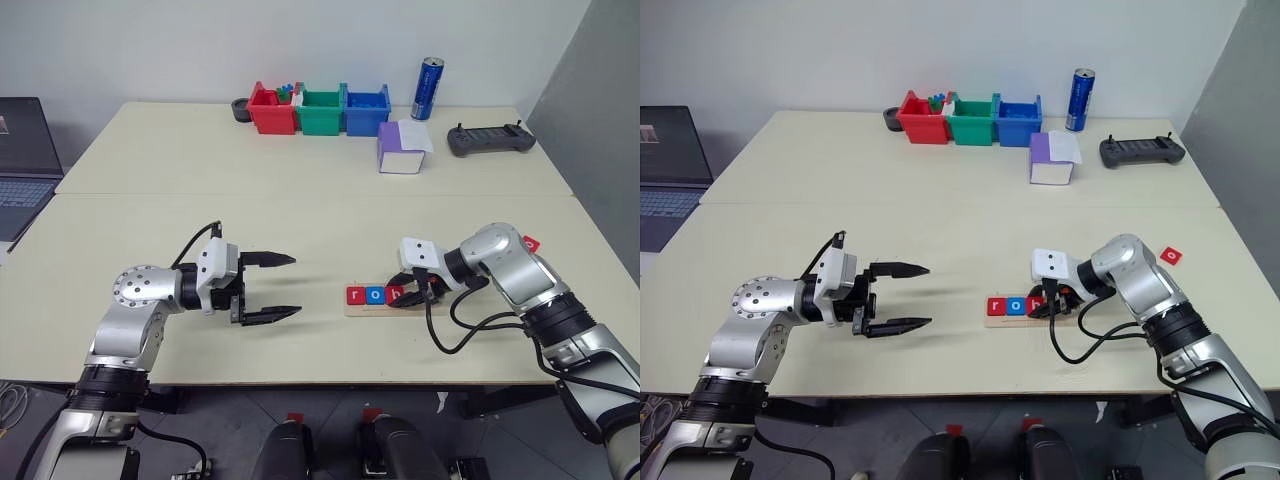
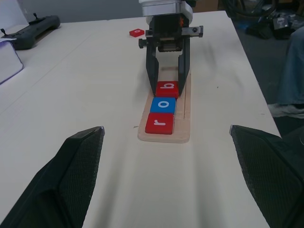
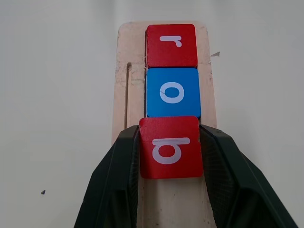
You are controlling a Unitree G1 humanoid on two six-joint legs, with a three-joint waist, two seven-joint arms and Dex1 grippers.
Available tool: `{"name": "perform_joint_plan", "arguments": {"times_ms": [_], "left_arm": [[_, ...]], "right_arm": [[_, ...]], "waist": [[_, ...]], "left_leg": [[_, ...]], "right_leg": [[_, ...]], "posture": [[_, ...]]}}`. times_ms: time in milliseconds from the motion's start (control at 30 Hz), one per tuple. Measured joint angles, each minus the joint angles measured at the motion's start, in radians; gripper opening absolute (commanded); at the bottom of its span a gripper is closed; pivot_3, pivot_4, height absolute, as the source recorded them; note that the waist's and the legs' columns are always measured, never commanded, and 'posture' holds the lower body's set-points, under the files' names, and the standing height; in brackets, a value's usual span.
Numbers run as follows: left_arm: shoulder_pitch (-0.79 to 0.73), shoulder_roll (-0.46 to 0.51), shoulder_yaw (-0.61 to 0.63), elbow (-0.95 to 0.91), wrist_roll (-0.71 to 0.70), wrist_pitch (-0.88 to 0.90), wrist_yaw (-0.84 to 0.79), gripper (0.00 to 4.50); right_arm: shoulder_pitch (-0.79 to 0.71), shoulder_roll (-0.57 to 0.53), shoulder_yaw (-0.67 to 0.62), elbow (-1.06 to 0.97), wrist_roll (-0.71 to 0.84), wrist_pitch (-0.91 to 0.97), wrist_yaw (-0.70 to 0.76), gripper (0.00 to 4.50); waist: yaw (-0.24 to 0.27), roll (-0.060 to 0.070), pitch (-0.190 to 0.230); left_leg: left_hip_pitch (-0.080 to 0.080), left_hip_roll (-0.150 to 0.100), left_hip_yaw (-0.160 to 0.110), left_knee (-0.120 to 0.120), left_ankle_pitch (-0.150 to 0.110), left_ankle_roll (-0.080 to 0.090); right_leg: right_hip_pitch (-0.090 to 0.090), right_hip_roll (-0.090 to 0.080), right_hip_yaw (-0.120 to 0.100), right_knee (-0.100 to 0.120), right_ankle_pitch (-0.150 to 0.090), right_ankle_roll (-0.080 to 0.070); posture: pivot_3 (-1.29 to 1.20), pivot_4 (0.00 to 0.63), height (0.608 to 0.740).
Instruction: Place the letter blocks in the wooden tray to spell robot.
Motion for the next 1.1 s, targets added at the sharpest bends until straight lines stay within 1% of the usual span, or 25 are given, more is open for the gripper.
{"name": "perform_joint_plan", "arguments": {"times_ms": [333,400,467,500,633,733,967,1033,1100], "left_arm": [[0.002,0.0,0.0,0.0,0.001,-0.001,0.0,4.5],[0.002,0.0,0.0,0.0,0.001,-0.001,0.0,4.5],[0.002,0.0,0.0,0.0,0.001,-0.002,0.0,4.5],[0.002,0.0,0.0,0.0,0.001,-0.003,0.0,4.5],[0.005,0.001,0.001,0.008,0.001,-0.022,-0.002,4.5],[0.005,0.001,0.001,0.026,0.001,-0.036,-0.003,4.5],[0.005,0.001,0.001,0.045,0.002,-0.048,-0.011,4.5],[0.006,0.001,0.001,0.045,0.002,-0.052,-0.013,4.5],[0.008,0.002,0.003,0.044,0.002,-0.057,-0.014,4.5]], "right_arm": [[-0.001,0.001,0.0,0.012,0.0,-0.006,0.004,1.47],[-0.002,0.002,0.0,0.012,0.0,-0.003,0.003,2.19],[-0.005,0.005,0.0,0.013,0.0,0.004,0.002,2.78],[-0.006,0.005,0.0,0.014,0.0,0.008,0.001,3.19],[-0.008,0.005,0.0,0.014,0.001,0.015,0.0,4.49],[-0.009,0.003,-0.005,0.013,0.003,0.017,0.003,4.49],[-0.017,-0.053,-0.058,-0.07,0.044,0.064,0.039,4.49],[-0.013,-0.088,-0.072,-0.099,0.056,0.083,0.048,4.49],[0.008,-0.154,-0.114,-0.106,0.08,0.1,0.054,4.49]], "waist": [[0.0,0.0,0.0],[0.0,0.0,0.0],[0.0,0.0,0.0],[0.0,0.0,0.0],[0.0,0.0,0.0],[0.0,0.0,0.0],[0.001,0.0,0.0],[0.001,0.0,0.0],[0.002,0.0,0.0]], "left_leg": [[0.0,0.0,0.0,0.0,0.0,0.0],[0.0,0.0,0.0,0.0,0.0,0.0],[0.0,0.0,0.0,0.0,0.0,0.0],[0.0,0.0,0.0,0.0,0.0,0.0],[0.0,0.0,0.0,0.0,0.0,0.0],[0.0,0.0,0.0,0.0,0.0,0.0],[0.0,0.0,0.0,0.0,0.0,0.0],[0.0,0.0,0.0,0.0,0.0,0.0],[0.0,0.0,0.0,0.0,0.0,0.0]], "right_leg": [[0.0,0.0,0.0,0.0,0.0,0.0],[0.0,0.0,0.0,0.0,0.0,0.0],[0.0,0.0,0.0,0.0,0.0,0.0],[0.0,0.0,0.0,0.0,0.0,0.0],[0.0,0.0,0.0,0.0,0.0,0.0],[0.0,0.0,0.0,0.0,0.0,0.0],[0.0,0.0,0.0,0.0,0.0,0.0],[0.0,0.0,0.0,0.0,0.0,0.0],[0.0,0.0,0.0,-0.001,0.0,0.0]], "posture": [[0.0,0.15,0.74],[0.0,0.15,0.74],[0.0,0.15,0.74],[0.0,0.15,0.74],[0.0,0.15,0.74],[0.0,0.15,0.74],[0.0,0.15,0.74],[0.0,0.15,0.74],[0.0,0.15,0.74]]}}
